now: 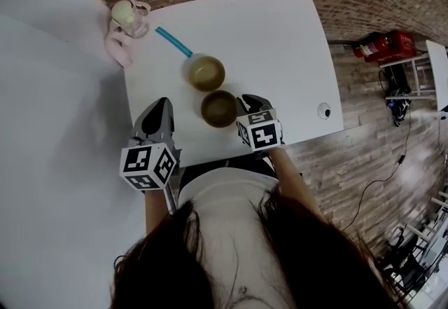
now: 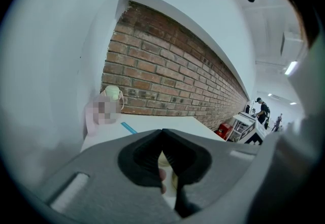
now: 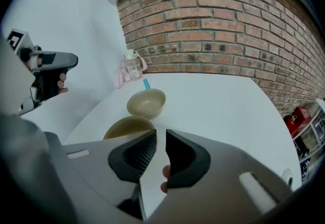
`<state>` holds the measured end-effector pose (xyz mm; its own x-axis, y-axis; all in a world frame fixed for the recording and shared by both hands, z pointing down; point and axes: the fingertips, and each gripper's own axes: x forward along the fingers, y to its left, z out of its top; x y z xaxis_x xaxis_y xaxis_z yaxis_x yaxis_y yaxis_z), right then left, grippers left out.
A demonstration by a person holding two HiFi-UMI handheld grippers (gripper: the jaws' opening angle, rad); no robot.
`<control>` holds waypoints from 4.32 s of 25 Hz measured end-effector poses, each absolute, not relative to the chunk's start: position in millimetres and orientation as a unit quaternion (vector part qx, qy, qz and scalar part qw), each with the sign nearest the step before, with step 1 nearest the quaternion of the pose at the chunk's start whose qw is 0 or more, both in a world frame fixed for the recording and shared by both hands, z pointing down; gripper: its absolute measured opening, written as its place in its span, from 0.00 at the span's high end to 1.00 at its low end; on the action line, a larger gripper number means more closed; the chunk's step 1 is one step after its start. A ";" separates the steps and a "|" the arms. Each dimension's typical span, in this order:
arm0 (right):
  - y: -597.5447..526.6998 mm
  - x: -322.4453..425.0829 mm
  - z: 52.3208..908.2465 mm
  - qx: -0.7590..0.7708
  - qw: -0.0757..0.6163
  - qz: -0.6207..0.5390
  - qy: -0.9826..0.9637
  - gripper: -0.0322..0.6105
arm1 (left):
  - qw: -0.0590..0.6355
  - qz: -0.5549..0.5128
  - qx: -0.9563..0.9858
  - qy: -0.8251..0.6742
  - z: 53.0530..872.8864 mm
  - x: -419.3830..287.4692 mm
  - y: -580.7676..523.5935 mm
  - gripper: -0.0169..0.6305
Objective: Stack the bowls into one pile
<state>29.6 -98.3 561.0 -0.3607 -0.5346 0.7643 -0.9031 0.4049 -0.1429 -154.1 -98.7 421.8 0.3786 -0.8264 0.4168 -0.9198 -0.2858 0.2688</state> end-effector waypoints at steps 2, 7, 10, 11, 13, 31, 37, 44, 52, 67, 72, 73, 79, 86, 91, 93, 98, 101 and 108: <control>-99.2 31.7 559.1 0.466 0.319 0.284 -0.775 0.85 | 0.234 0.097 0.797 -0.548 420.7 -151.0 -98.4 0.97; -100.8 38.6 553.4 0.467 0.311 0.281 -0.778 0.85 | 0.230 0.094 0.797 -0.550 417.0 -144.6 -95.7 0.97; -104.3 42.1 550.0 0.467 0.306 0.280 -0.781 0.85 | 0.228 0.091 0.795 -0.554 414.9 -142.4 -94.8 0.97; -105.7 42.9 548.9 0.467 0.305 0.280 -0.781 0.85 | 0.228 0.090 0.794 -0.556 414.2 -142.1 -94.4 0.97; -108.1 44.0 546.9 0.466 0.303 0.280 -0.783 0.85 | 0.227 0.090 0.792 -0.560 413.6 -142.1 -92.8 0.97; -130.4 37.8 537.5 0.434 0.298 0.266 -0.808 0.87 | 0.233 0.077 0.762 -0.599 416.4 -150.1 -68.8 0.97; -140.8 30.9 538.2 0.421 0.300 0.268 -0.813 0.87 | 0.240 0.074 0.748 -0.615 418.4 -157.1 -62.9 0.97; -154.9 20.1 540.5 0.408 0.296 0.276 -0.818 0.87 | 0.247 0.073 0.730 -0.633 421.8 -166.6 -60.5 0.97; -169.1 8.3 550.9 0.395 0.297 0.291 -0.820 0.86 | 0.253 0.078 0.713 -0.649 426.1 -177.5 -59.7 0.97; -189.7 -8.7 575.7 0.374 0.305 0.328 -0.812 0.82 | 0.268 0.086 0.690 -0.666 433.5 -192.7 -72.9 0.97; -195.5 -13.1 582.4 0.369 0.305 0.340 -0.809 0.82 | 0.273 0.092 0.687 -0.667 438.2 -195.5 -78.5 0.97; -196.0 -14.1 583.8 0.368 0.306 0.342 -0.809 0.82 | 0.274 0.093 0.686 -0.667 438.8 -195.9 -79.6 0.97; -198.5 -19.5 592.0 0.362 0.313 0.349 -0.806 0.82 | 0.277 0.096 0.686 -0.666 441.6 -197.7 -88.5 0.97; -202.1 -20.5 595.6 0.369 0.315 0.352 -0.801 0.86 | 0.281 0.100 0.685 -0.665 444.4 -199.7 -94.4 0.97; -204.2 -20.5 596.5 0.371 0.309 0.357 -0.799 0.87 | 0.280 0.100 0.688 -0.662 445.6 -199.3 -100.0 0.97; -204.8 -20.3 595.2 0.373 0.304 0.362 -0.799 0.88 | 0.279 0.100 0.690 -0.660 444.3 -198.4 -101.2 0.97; -209.5 -18.0 590.7 0.382 0.284 0.378 -0.794 0.90 | 0.278 0.101 0.692 -0.659 442.2 -198.8 -100.5 0.97; -210.8 -15.6 589.8 0.384 0.282 0.380 -0.793 0.92 | 0.276 0.100 0.693 -0.659 440.4 -199.3 -99.8 0.97; -212.2 -12.4 584.6 0.391 0.267 0.387 -0.791 0.92 | 0.270 0.099 0.697 -0.657 435.7 -196.2 -96.5 0.97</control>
